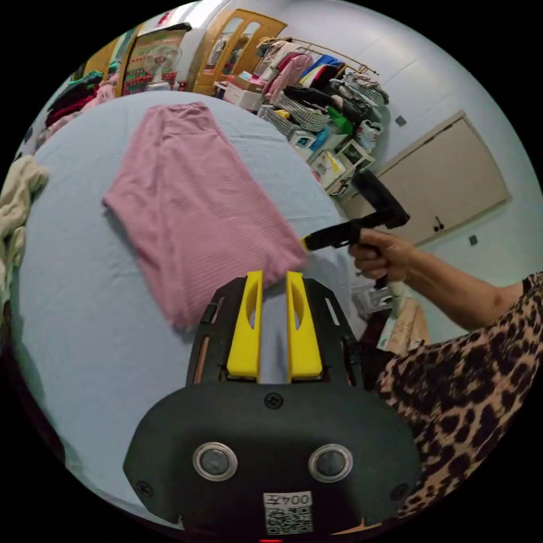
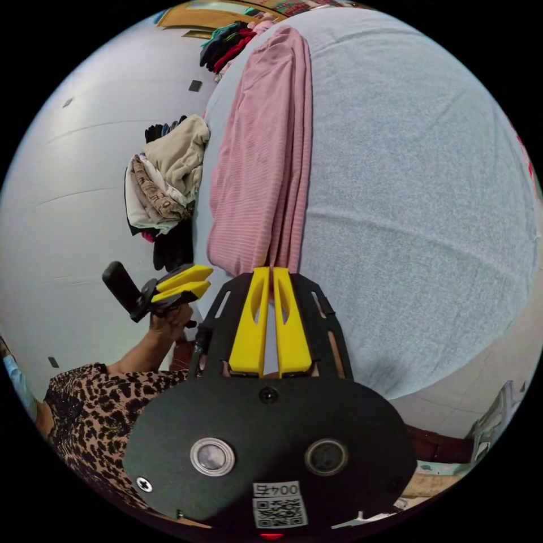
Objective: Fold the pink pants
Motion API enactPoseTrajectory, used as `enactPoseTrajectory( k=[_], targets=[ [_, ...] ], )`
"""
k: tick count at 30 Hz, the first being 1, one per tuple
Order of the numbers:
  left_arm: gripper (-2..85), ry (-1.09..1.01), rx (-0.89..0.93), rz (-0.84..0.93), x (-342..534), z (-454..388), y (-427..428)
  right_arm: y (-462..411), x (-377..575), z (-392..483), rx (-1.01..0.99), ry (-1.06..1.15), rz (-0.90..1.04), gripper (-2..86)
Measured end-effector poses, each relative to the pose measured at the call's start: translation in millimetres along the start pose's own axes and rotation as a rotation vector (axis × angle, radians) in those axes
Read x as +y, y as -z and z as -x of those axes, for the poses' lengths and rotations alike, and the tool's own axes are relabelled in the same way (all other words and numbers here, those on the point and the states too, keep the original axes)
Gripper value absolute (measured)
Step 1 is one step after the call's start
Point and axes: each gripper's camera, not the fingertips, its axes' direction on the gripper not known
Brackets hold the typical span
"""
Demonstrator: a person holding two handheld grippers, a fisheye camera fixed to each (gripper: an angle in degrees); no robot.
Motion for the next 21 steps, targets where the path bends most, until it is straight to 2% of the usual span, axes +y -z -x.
enactPoseTrajectory(
  k=[2, 7, 14, 21],
  targets=[
    [6.5, 0.027, -0.112, 0.001, 30.9, 13.7, 15.2, 1.4, -0.4, 1.8, -0.011, -0.007, -0.01, -0.2],
    [6.4, 0.09, -0.197, -0.012, 57.9, 31.1, 31.1, 3.6, -3.4, 11.8, -0.004, 0.001, -0.013, 0.8],
    [4.4, 0.033, -0.235, -0.001, 58.9, 33.0, 38.2, 4.9, -7.4, 32.0, 0.044, 0.001, 0.005, 4.7],
    [1.5, 0.024, -0.25, 0.012, 64.4, 36.0, 48.7, 4.9, -10.6, 59.4, 0.092, 0.013, 0.027, 0.3]
  ],
)
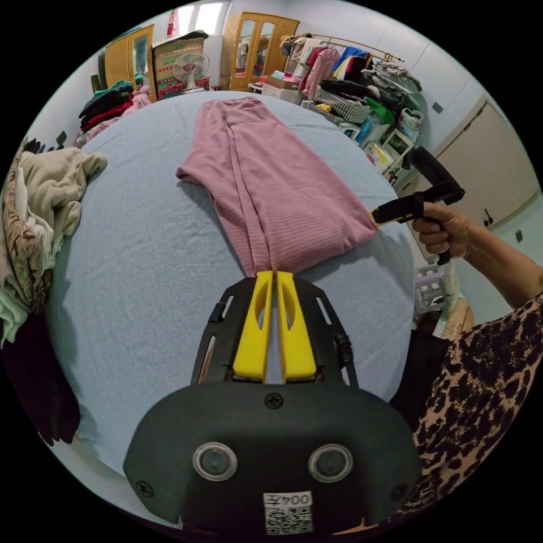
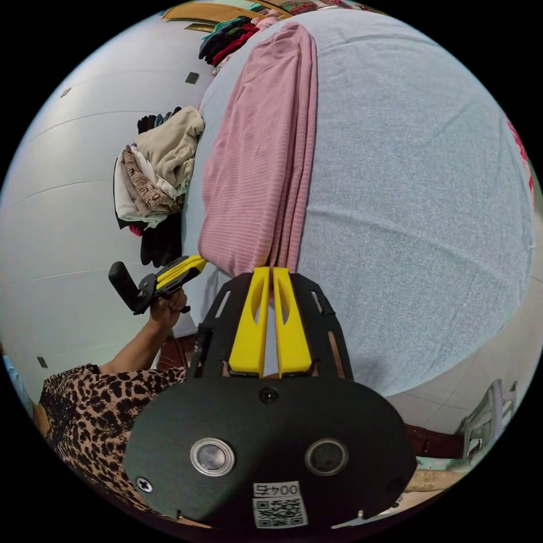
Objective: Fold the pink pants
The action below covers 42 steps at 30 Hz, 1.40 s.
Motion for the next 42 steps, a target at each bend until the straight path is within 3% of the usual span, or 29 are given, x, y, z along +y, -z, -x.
enactPoseTrajectory(
  k=[7, 15, 21, 31, 37, 42],
  targets=[
    [0.5, 0.005, 0.088, -0.009, 1.1, 21.5, 27.4, 25.6, 2.1, 41.8, 0.16, 0.043, 0.022, -0.7],
    [0.6, 0.044, 0.136, -0.008, 8.6, 38.4, 29.2, 17.8, 4.5, 67.9, 0.173, 0.003, 0.044, -0.2],
    [2.1, 0.047, 0.09, 0.042, 9.9, 39.4, 16.7, 15.0, 11.5, 96.6, 0.23, 0.019, 0.032, 5.5],
    [9.5, -0.096, 0.072, -0.013, -1.0, 58.9, 34.9, 30.4, -9.1, 206.4, 0.366, 0.336, -0.052, 11.0],
    [7.9, -0.175, 0.101, 0.021, -18.2, 63.4, 22.5, -8.1, -42.3, 236.2, 0.507, 0.329, 0.182, 10.5],
    [4.2, -0.149, 0.143, 0.045, -19.4, 81.8, 17.4, -8.6, -56.7, 260.3, 0.517, 0.29, 0.251, 9.7]
  ],
)
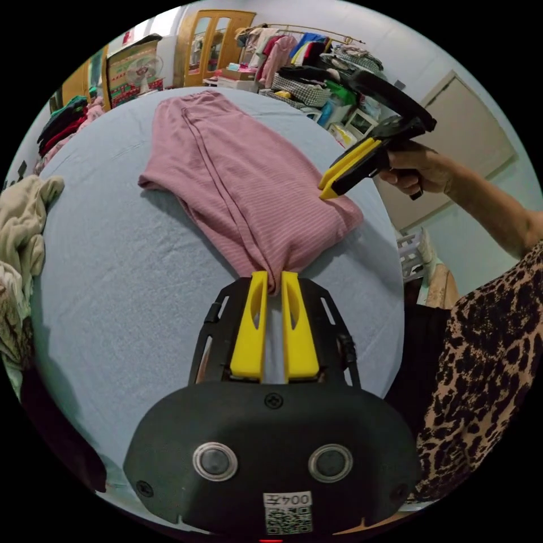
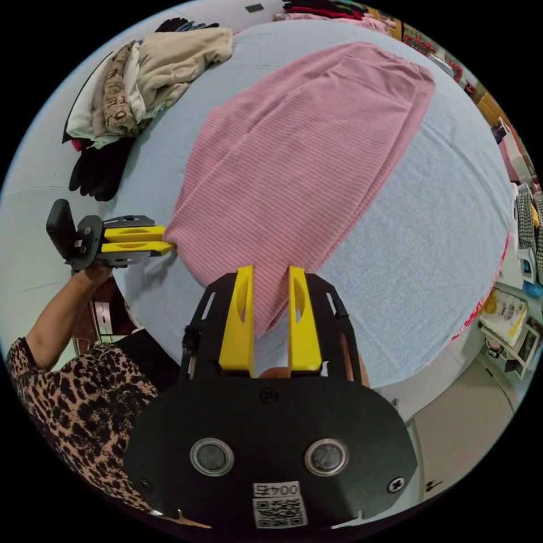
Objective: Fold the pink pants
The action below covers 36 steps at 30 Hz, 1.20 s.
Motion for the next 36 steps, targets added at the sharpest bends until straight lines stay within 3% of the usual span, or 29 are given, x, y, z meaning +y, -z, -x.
enactPoseTrajectory(
  k=[5, 12, 17, 30, 36],
  targets=[
    [2.9, 0.114, 0.121, -0.052, 6.7, 31.8, 0.3, 15.5, -14.7, 17.7, 0.012, -0.019, 0.051, 8.4],
    [2.2, 0.123, 0.084, -0.035, 1.6, 41.1, 1.0, 32.0, -26.5, 38.6, 0.061, 0.0, 0.046, 5.8],
    [2.1, 0.182, 0.116, -0.079, 4.4, 55.8, -0.9, 46.9, -34.1, 37.9, -0.044, -0.123, 0.039, 4.7],
    [3.7, 0.224, 0.098, -0.142, -36.2, 85.0, 32.5, 71.5, -56.9, 74.8, 0.079, -0.011, 0.088, 4.0],
    [4.4, 0.167, 0.35, -0.114, -56.9, 116.3, 33.4, 81.1, -66.3, 77.9, 0.061, -0.019, 0.106, 3.9]
  ],
)
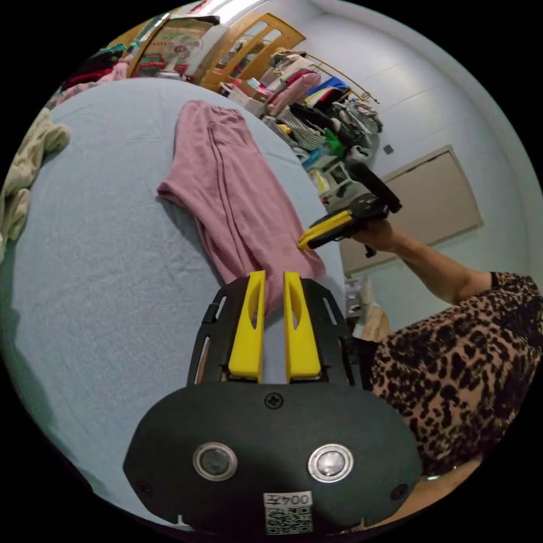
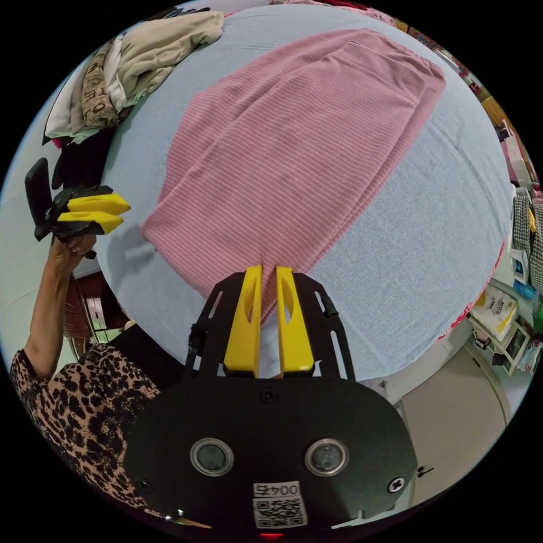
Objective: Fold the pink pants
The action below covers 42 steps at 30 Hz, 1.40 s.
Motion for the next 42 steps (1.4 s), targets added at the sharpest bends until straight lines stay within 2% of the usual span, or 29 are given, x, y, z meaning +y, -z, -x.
enactPoseTrajectory(
  k=[1, 7, 14, 17, 20, 23, 26, 29, 33, 36, 37, 42],
  targets=[
    [4.0, 0.007, 0.026, 0.006, 0.4, 5.7, 2.4, 1.8, -1.5, 0.4, -0.002, 0.001, 0.003, 3.9],
    [2.3, 0.105, -0.203, -0.065, -17.1, 22.4, 2.1, 8.7, -9.8, 3.3, 0.007, 0.011, 0.021, 3.6],
    [0.9, 0.053, -0.316, 0.047, -54.6, 15.4, -53.0, 13.2, -14.9, 0.8, 0.002, 0.018, 0.021, 4.0],
    [0.5, 0.101, -0.454, 0.073, -52.5, 12.8, -61.0, 13.6, -16.8, -1.7, -0.004, 0.019, 0.02, 4.2],
    [0.5, 0.244, -0.384, 0.004, -41.8, 26.1, -58.1, 13.3, -18.2, -4.9, -0.011, 0.021, 0.02, 4.4],
    [0.7, 0.339, -0.465, -0.105, -35.7, 15.6, -44.4, 12.0, -17.9, -8.2, -0.012, 0.029, 0.009, 4.4],
    [1.5, 0.242, -0.408, -0.253, -46.9, -17.3, -42.7, 9.8, -18.2, -11.8, -0.013, 0.03, 0.005, 4.4],
    [4.3, 0.163, -0.389, -0.296, -74.9, -45.5, -66.6, 6.7, -19.4, -15.8, -0.013, 0.029, 0.012, 4.4],
    [9.1, 0.172, -0.406, -0.239, -106.9, -46.2, -107.0, 1.9, -18.2, -22.3, -0.02, 0.033, 0.003, 4.4],
    [9.8, 0.264, -0.461, -0.1, -113.5, -20.8, -144.2, -3.0, -16.3, -29.8, -0.039, 0.037, -0.009, 4.3],
    [9.1, 0.255, -0.488, -0.163, -107.9, -21.0, -144.2, -5.2, -15.5, -32.6, -0.045, 0.038, -0.012, 4.3],
    [8.0, 0.211, -0.557, -0.222, -95.9, -30.9, -158.1, -15.6, -14.5, -42.8, -0.059, 0.042, -0.006, 4.0]
  ],
)
